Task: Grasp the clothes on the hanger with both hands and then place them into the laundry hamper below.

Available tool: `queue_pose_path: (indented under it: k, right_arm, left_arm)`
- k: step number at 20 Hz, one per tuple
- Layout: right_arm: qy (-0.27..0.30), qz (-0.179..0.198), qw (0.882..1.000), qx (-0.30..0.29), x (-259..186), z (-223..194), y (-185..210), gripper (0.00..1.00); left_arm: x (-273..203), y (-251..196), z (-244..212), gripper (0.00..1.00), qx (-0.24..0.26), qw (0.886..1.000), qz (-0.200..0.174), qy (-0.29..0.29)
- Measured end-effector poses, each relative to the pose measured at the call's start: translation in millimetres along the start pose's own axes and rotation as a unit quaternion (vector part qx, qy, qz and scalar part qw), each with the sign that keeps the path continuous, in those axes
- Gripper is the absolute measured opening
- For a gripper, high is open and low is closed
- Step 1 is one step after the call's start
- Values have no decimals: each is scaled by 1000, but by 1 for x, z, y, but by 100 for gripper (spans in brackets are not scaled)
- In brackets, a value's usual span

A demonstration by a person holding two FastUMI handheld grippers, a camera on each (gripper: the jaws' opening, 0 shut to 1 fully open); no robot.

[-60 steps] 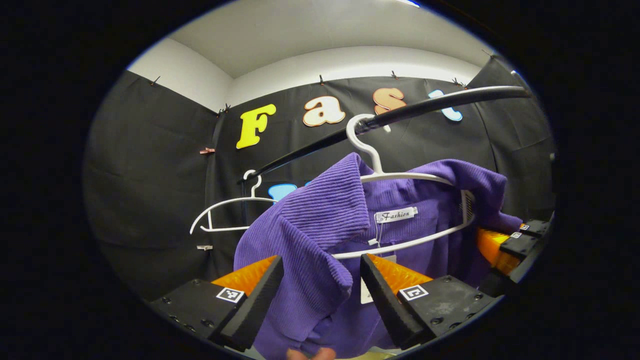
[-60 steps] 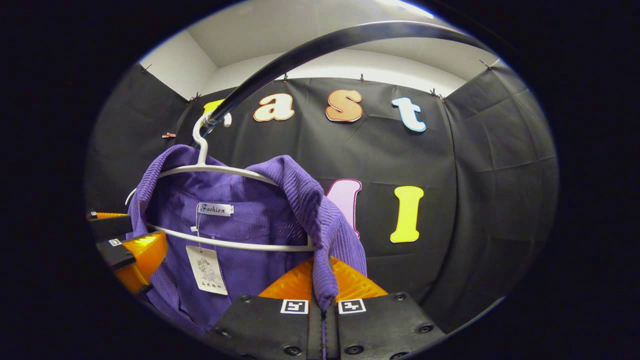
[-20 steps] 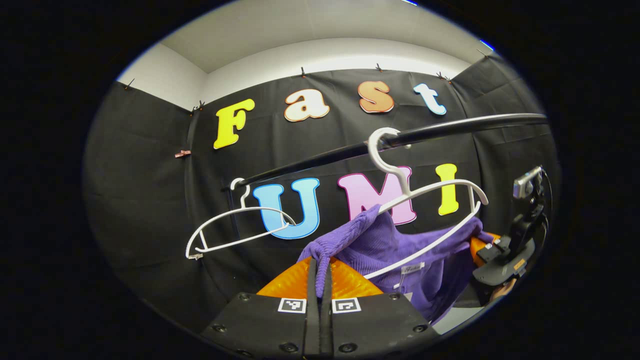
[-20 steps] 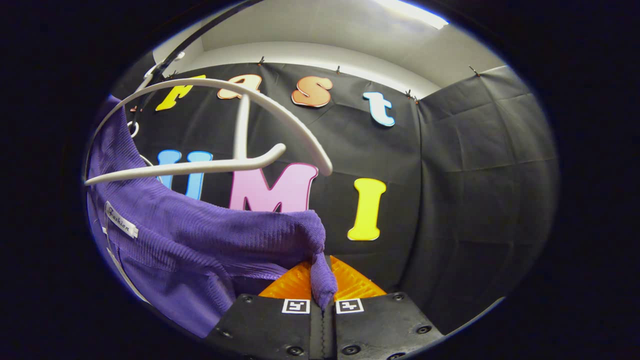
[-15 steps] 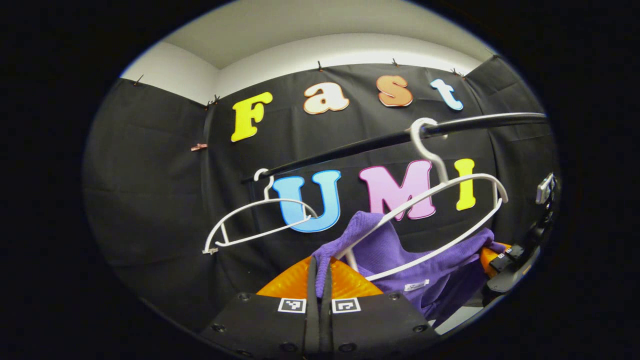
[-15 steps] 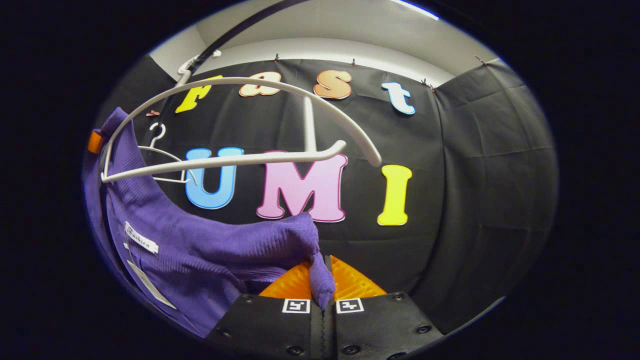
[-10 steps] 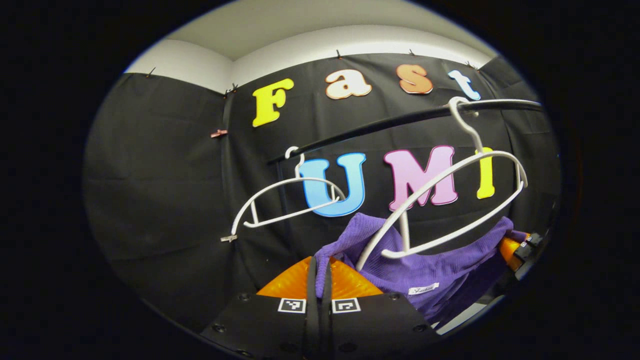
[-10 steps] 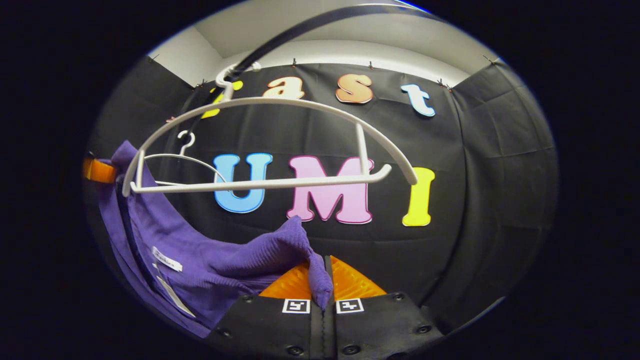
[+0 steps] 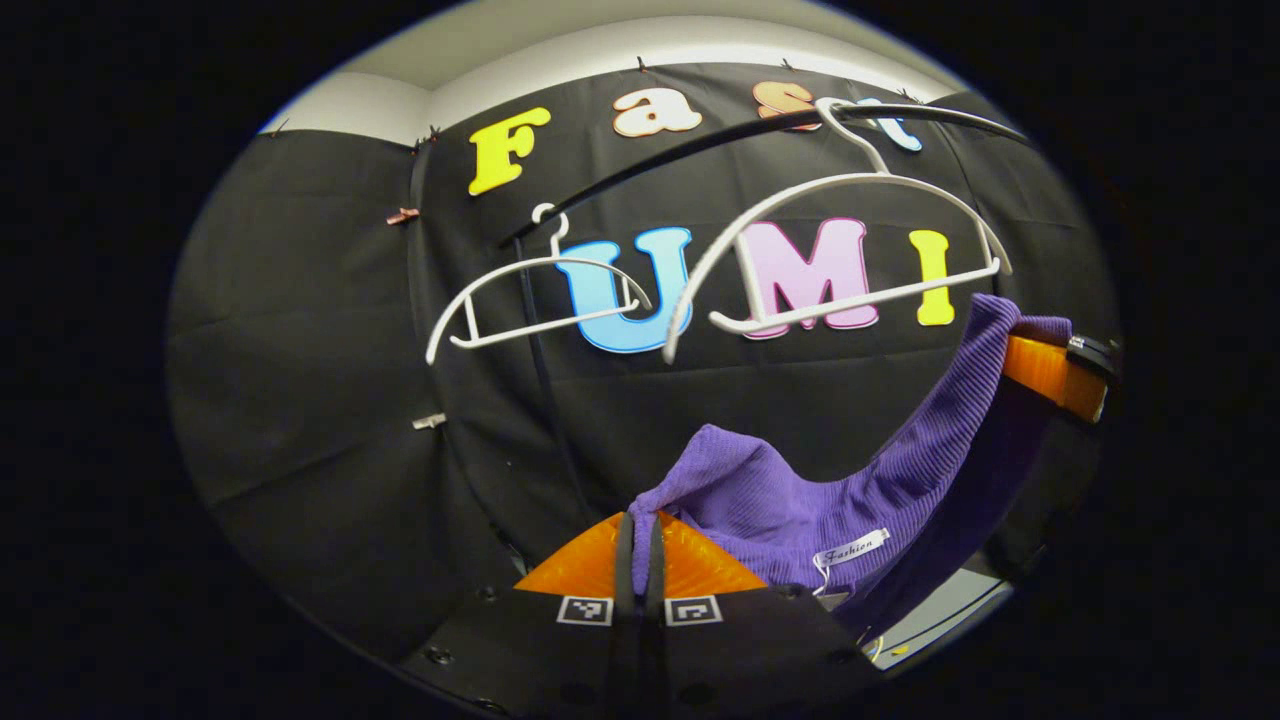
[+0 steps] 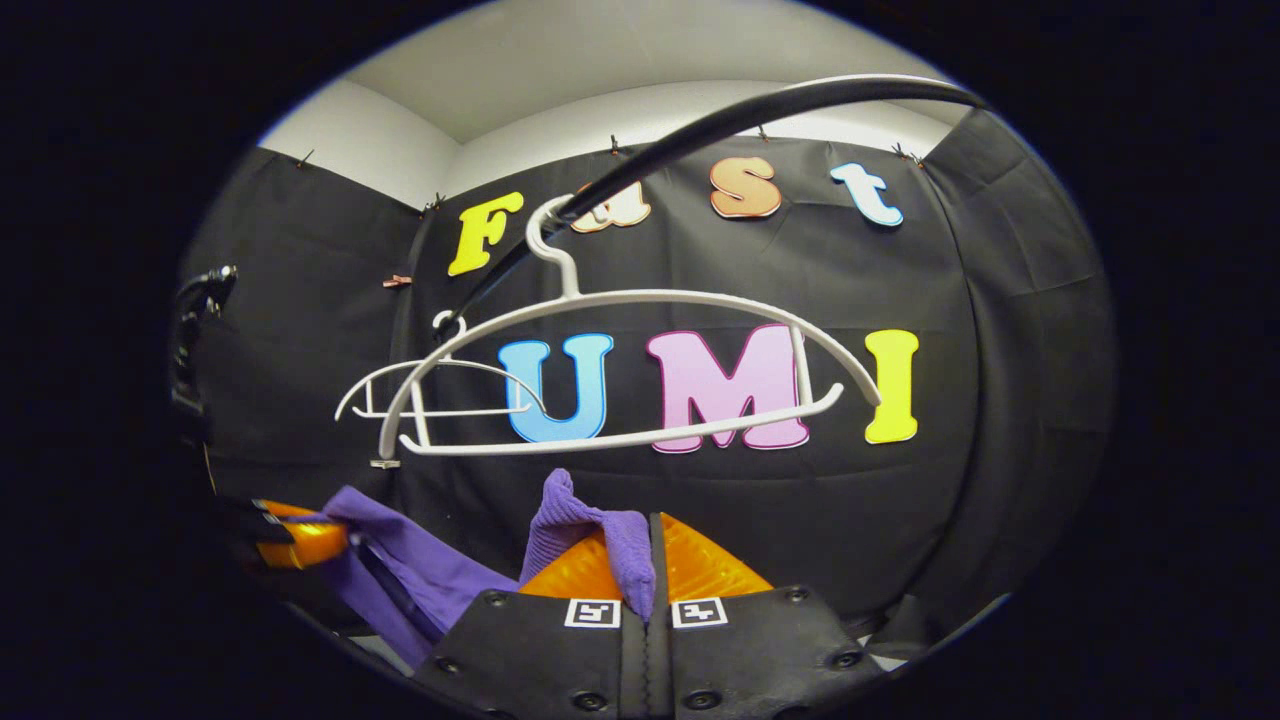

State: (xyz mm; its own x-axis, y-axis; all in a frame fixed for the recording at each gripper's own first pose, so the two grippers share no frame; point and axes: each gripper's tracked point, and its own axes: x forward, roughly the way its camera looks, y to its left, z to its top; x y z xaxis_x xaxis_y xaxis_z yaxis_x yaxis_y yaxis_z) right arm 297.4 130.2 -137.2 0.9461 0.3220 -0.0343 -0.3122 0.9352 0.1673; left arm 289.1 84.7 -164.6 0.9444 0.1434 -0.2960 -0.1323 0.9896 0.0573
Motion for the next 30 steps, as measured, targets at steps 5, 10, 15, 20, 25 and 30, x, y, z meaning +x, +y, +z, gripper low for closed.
queue_pose_path:
  k: [5, 10, 15, 20, 25, 30]
  right_arm:
    - [5, 26, 1000, 5, -21, 21, 21, 4]
    - [-11, 14, 1000, 19, -26, 46, 17, 4]
    - [69, -3, 997, 39, -29, -33, 4, 4]
    - [156, -12, 987, 31, -30, -125, -11, 4]
    - [246, -16, 969, 25, -41, -215, -25, 5]
    - [362, -8, 931, 35, -68, -317, -29, 4]
  left_arm:
    - [-23, -51, 29, 5, -59, 996, -67, -14]
    - [-35, -79, 69, 5, -92, 988, -111, -54]
    - [-17, -105, 11, 5, -120, 985, -127, 1]
    - [7, -126, -73, 5, -120, 980, -145, 71]
    - [26, -143, -159, 5, -129, 967, -151, 160]
    - [35, -163, -243, 5, -79, 949, -158, 261]
